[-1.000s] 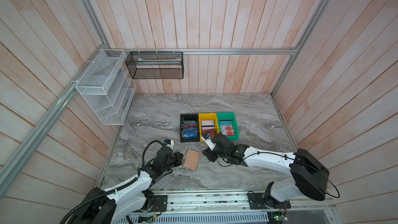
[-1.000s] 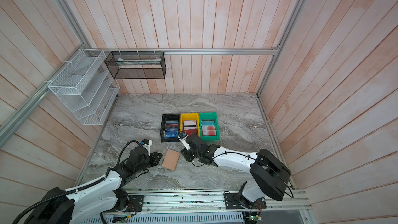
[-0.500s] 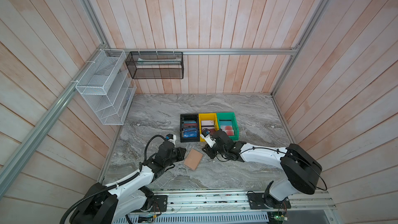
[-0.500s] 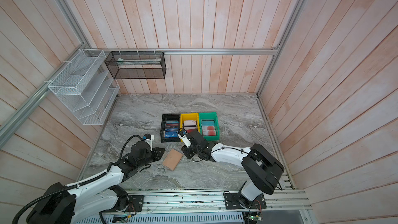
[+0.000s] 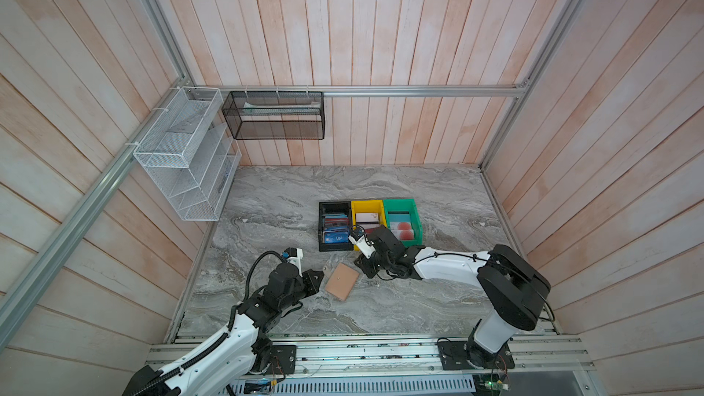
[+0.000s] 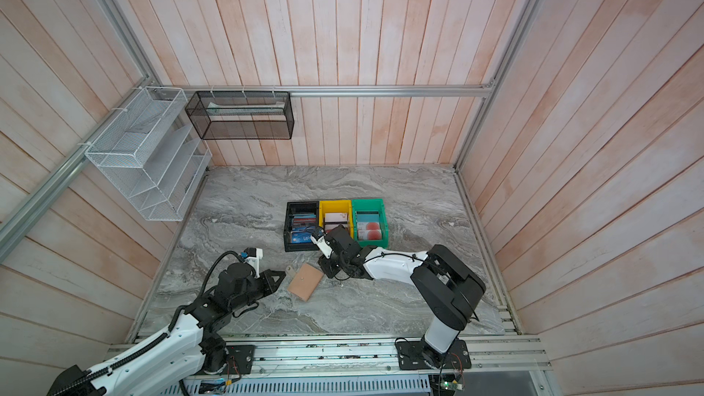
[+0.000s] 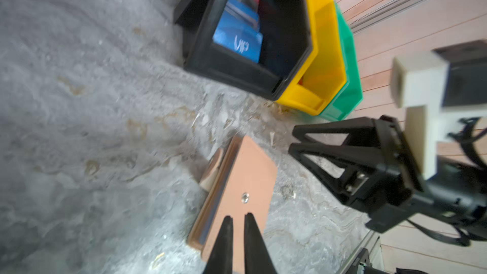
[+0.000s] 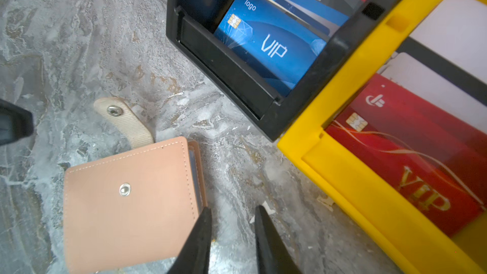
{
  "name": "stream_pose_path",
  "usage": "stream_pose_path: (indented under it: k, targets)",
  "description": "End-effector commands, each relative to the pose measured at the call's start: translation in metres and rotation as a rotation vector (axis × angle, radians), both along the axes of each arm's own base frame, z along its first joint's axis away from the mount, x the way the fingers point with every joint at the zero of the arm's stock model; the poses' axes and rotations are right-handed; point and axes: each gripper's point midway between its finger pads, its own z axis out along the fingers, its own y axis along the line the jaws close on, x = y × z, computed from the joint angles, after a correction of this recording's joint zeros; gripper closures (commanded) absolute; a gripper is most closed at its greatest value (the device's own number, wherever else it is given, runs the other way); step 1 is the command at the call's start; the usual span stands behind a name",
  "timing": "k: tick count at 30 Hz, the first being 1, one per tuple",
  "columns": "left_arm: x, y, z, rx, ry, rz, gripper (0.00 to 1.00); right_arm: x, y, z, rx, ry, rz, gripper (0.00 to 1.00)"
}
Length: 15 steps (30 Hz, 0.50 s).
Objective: Take the credit cards out of the card holder
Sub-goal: Open the card holder at the center of the table.
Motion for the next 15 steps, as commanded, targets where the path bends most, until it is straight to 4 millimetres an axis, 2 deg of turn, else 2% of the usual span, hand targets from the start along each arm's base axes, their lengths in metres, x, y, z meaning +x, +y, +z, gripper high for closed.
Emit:
stream_pose_path:
  k: [1, 5, 10, 15]
  targets:
    - [-0.002, -0.001, -0.003, -0.019, 0.022, 0.014, 0.87, -0.002, 0.003, 0.001, -0.004, 0.023, 0.022, 0.7]
    - [0.001, -0.005, -0.003, -0.024, 0.018, 0.003, 0.87, -0.014, 0.005, 0.001, 0.013, 0.071, 0.048, 0.7]
    - [0.002, -0.008, -0.015, -0.006, 0.048, -0.01, 0.87, -0.036, 0.005, 0.002, 0.022, 0.109, 0.082, 0.71]
    - [0.001, -0.021, -0.019, 0.005, 0.061, -0.049, 0.88, -0.061, 0.009, 0.005, 0.057, 0.152, 0.127, 0.71]
